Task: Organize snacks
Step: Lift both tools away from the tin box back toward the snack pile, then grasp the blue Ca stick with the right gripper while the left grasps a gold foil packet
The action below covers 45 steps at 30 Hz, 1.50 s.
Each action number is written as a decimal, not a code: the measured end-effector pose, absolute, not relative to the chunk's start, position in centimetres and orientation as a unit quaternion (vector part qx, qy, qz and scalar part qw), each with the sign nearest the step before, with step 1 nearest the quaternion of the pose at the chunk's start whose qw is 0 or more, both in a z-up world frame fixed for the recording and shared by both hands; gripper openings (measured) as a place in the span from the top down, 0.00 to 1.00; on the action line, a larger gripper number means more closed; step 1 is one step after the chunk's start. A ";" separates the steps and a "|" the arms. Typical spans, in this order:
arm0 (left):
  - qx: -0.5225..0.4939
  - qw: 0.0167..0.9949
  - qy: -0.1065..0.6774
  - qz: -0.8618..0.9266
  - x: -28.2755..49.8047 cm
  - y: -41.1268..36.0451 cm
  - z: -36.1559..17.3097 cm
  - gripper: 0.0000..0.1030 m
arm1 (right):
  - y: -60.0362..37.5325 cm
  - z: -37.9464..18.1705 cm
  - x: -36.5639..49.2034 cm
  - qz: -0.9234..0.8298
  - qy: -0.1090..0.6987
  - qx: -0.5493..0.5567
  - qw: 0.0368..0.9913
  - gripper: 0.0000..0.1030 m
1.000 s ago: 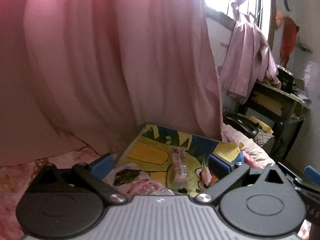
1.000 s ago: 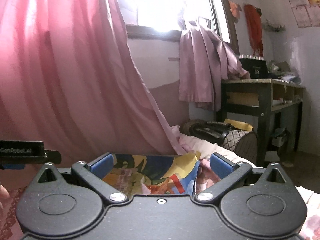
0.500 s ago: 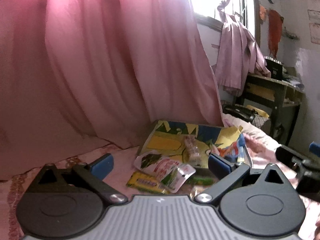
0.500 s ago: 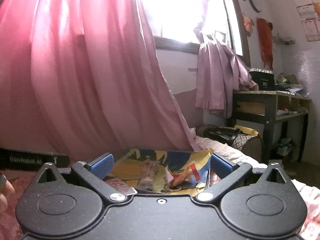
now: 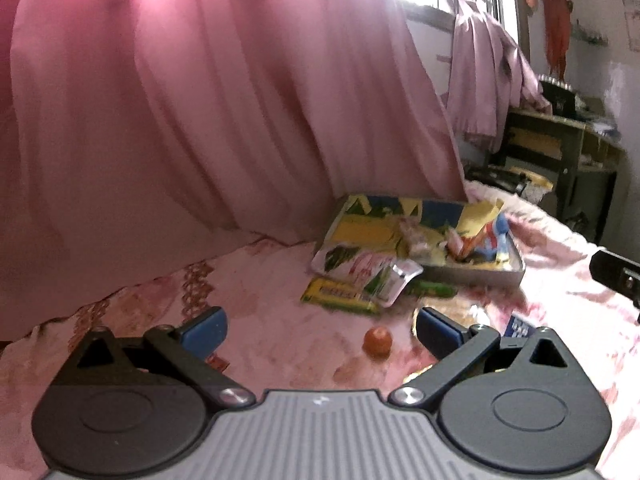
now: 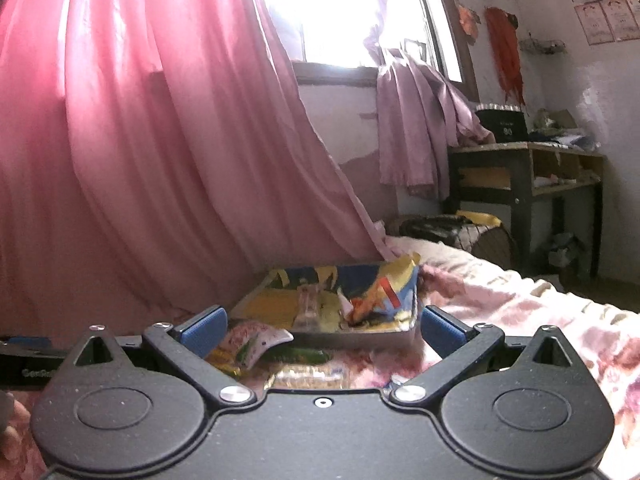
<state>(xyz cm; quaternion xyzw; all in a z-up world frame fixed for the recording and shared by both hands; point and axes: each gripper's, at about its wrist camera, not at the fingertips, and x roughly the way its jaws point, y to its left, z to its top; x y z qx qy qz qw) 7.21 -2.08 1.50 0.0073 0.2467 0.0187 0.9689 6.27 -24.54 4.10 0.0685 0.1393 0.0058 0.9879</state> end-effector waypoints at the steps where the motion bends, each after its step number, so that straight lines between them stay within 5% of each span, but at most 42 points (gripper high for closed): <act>1: 0.009 0.968 0.251 0.019 7.0 -2.0 1.3 0.00 | -24.5 3.9 6.1 0.003 0.148 0.068 0.987 0.01; 23: 0.032 0.934 0.357 0.000 6.2 -2.0 -1.0 0.00 | -24.1 0.8 6.0 -0.022 0.312 0.074 0.947 0.01; 38: 0.018 0.883 0.463 -0.073 10.2 -2.3 -3.8 0.00 | -27.2 -3.7 12.6 0.032 0.524 0.224 0.821 0.01; 45: 0.002 0.868 0.482 -0.119 11.9 -4.2 -5.0 0.00 | -27.5 -4.4 16.0 0.019 0.536 0.197 0.821 0.01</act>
